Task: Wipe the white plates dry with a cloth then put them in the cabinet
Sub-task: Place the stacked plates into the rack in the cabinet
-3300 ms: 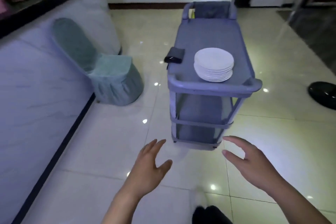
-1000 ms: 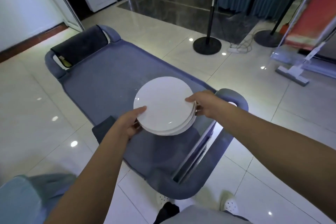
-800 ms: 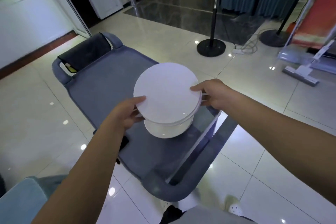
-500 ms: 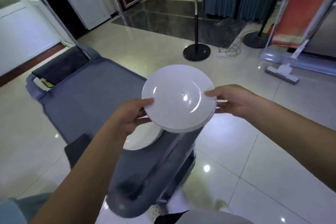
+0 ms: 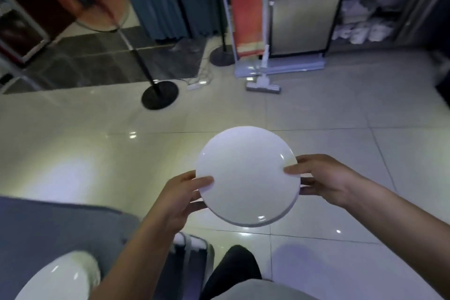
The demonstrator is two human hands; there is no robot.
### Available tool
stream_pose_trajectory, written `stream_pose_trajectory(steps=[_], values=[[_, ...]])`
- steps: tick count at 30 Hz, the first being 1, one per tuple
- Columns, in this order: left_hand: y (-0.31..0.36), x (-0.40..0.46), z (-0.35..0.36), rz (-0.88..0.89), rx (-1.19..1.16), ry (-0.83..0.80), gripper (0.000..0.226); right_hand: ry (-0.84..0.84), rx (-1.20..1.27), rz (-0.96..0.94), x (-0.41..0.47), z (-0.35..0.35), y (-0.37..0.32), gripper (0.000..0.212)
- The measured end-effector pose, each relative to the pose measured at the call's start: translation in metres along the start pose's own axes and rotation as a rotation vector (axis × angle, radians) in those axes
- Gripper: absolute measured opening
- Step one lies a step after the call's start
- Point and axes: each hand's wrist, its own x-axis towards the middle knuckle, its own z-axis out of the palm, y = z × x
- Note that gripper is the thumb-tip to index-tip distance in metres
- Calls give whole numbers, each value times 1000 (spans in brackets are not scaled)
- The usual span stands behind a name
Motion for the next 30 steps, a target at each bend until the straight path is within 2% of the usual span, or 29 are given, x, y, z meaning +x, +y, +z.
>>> stream_pose_trajectory(steps=[4,7,13,18,19,20,23,27,30], values=[[39,76,48,-18,91,-116,23,91,97,19,33,-45,-21,31],[70,142,82,-34,134,-199,26,182,145,39,71,-78,-47,24],[159,257,160,-56,145,-365,32,376,213,43,133,-131,-136,24],[248,329,251,-25,238,-506,32,500,357,0,158,-194,-193,34],[277,361,300,-22,275,-592,31,557,427,-19,172,-231,-209,34],[286,367,313,-30,303,-631,30,558,451,-22,174,-241,-214,35],[310,386,356,-15,351,-670,29,593,460,-41,185,-272,-230,36],[355,462,463,-27,426,-735,30,645,547,-60,244,-364,-268,36],[393,508,532,-28,454,-684,30,653,565,-50,289,-429,-312,34]])
